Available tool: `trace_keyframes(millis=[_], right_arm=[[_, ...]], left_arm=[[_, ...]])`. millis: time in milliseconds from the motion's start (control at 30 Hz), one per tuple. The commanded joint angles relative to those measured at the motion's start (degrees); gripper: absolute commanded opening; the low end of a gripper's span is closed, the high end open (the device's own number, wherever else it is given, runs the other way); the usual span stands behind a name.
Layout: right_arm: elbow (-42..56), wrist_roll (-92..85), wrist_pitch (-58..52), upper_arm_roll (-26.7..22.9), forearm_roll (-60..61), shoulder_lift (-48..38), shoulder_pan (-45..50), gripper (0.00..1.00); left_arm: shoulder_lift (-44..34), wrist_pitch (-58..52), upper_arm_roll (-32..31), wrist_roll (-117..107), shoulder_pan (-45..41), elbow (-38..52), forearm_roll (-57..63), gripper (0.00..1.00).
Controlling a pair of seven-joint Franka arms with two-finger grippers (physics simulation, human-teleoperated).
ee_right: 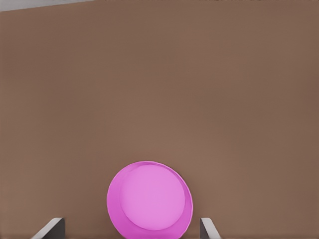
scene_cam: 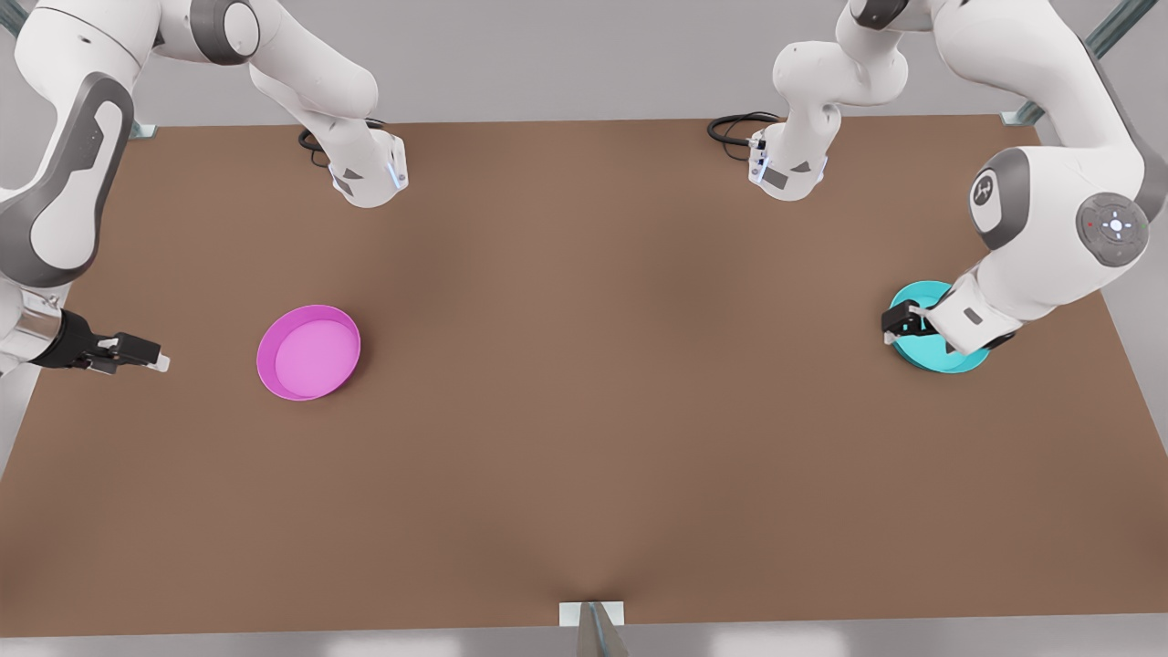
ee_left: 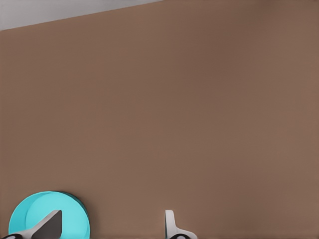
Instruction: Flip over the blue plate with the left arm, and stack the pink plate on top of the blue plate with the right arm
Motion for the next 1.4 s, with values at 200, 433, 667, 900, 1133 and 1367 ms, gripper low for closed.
trace_keyframes(millis=[200, 433, 667, 900, 1133, 1367], right_arm=[[0.0, 0.0, -0.5, 0.1, 0.0, 0.0, 0.0, 1.00], [-0.1, 0.0, -0.5, 0.1, 0.0, 0.0, 0.0, 1.00], [-0.3, -0.1, -0.5, 0.1, 0.0, -0.1, 0.1, 1.00], [-0.4, -0.1, -0.6, 0.3, 0.0, -0.1, 0.1, 1.00], [-0.3, -0.1, -1.2, 0.3, 0.0, -0.2, 0.1, 1.00], [-0.2, -0.1, -1.2, 0.3, 0.0, -0.2, 0.1, 1.00]], left_arm=[[-0.8, -0.3, 2.7, 0.8, 0.7, -0.8, -0.7, 1.00], [-4.8, 4.6, 5.7, 8.1, 10.9, -15.5, -7.0, 1.00], [2.1, 14.1, 13.3, 27.1, 19.9, -25.7, -15.8, 0.99], [19.1, 14.6, 17.3, 44.7, 31.1, -17.6, -27.4, 0.99], [28.5, 15.3, 17.9, 52.5, 34.8, -14.9, -35.3, 0.93], [31.7, 14.5, 17.9, 52.3, 34.8, -12.1, -35.4, 0.56]])
